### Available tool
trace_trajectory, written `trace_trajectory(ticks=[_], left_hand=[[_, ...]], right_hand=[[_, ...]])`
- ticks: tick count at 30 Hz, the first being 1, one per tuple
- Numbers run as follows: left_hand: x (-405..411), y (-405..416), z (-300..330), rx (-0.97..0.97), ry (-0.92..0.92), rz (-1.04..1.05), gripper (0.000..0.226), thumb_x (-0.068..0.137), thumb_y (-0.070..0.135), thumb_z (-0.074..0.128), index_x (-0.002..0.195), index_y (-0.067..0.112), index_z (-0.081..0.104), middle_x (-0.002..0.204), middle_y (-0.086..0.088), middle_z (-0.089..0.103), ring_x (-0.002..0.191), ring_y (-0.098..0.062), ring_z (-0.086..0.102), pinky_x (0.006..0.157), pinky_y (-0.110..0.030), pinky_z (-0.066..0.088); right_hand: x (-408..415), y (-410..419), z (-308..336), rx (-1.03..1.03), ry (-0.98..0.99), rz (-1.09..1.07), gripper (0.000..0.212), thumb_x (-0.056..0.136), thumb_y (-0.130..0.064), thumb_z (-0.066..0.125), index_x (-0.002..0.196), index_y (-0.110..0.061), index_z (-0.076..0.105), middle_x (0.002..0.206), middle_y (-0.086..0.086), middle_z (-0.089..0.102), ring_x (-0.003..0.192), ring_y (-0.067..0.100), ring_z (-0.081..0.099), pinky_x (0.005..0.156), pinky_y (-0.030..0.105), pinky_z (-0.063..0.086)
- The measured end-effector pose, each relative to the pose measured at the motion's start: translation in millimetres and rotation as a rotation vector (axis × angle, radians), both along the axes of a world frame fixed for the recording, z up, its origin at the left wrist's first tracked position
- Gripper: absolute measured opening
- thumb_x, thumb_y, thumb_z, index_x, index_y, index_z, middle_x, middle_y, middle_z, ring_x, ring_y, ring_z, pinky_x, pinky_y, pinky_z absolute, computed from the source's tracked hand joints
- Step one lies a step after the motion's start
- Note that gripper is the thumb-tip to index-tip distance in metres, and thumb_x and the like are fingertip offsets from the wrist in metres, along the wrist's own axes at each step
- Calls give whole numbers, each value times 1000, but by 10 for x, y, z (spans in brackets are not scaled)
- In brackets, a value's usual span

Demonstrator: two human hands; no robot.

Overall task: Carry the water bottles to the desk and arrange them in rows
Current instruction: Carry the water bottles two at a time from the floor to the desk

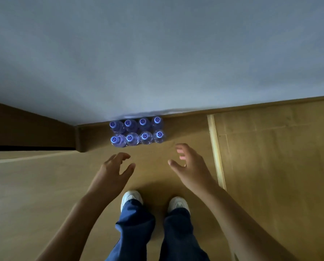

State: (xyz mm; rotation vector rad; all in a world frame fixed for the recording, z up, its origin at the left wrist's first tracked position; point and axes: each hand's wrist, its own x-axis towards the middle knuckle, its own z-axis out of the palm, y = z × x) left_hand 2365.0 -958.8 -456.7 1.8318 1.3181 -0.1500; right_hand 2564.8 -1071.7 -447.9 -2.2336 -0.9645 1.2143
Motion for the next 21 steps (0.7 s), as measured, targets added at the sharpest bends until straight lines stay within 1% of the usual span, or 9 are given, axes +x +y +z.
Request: trace_trajectory(ticks=[2,6,11,13,15,16,18,20,21], left_hand=[[60,-22,-524,17,12,-35,31,91,31,64,118,16,61,119,-2,63,97,-14,57,82,-26,39],[246,-4,-1421,58,-21,-101,38,90,28,66,124,12,58,124,-6,61,110,-22,57,87,-27,39],[448,198,-2300,257,-137,-133,47,87,19,71,129,8,53,126,-9,59,112,-27,57,86,-30,42],[508,317,-2575,293,-175,-107,53,86,18,72,133,8,49,129,-9,56,115,-26,54,88,-28,38],[566,414,-2835,292,-196,-92,61,86,21,72,138,10,45,135,-8,53,122,-24,49,92,-25,33],[591,447,-2946,286,-203,-95,64,85,23,73,140,11,43,136,-8,52,125,-23,47,94,-23,32],[637,484,-3121,265,-230,-83,67,83,22,75,140,11,42,134,-6,53,124,-20,47,93,-18,30],[661,495,-3260,243,-274,-32,68,79,18,79,137,11,44,126,0,55,114,-9,49,87,-9,31],[674,490,-3314,234,-297,1,67,77,17,80,134,12,46,121,4,55,106,-1,48,82,-3,33]], right_hand=[[22,-4,-512,6,1,6,48,94,-33,63,137,-22,45,136,-2,54,123,13,53,99,29,46],[150,88,-1457,7,-16,11,50,93,-31,66,137,-23,45,137,-1,54,122,15,54,98,34,48],[311,358,-2490,65,-44,10,54,88,-28,73,135,-21,49,134,1,57,120,18,55,97,38,48],[371,472,-2826,107,-42,16,55,85,-25,75,134,-21,50,128,-3,59,114,13,58,92,30,50],[401,588,-3120,139,-34,59,56,82,-26,78,131,-22,51,116,-12,59,101,1,58,79,15,45],[405,638,-3249,149,-30,83,56,80,-26,80,128,-23,52,115,-13,59,100,2,57,77,14,43],[402,714,-3455,179,-23,117,54,76,-25,82,119,-27,51,117,-5,62,108,12,59,84,24,46],[378,766,-3607,229,-46,143,55,73,-24,84,115,-30,48,118,-1,62,112,18,57,90,33,48],[371,782,-3663,256,-59,148,55,73,-23,84,115,-28,49,119,0,61,113,20,57,91,36,49]])
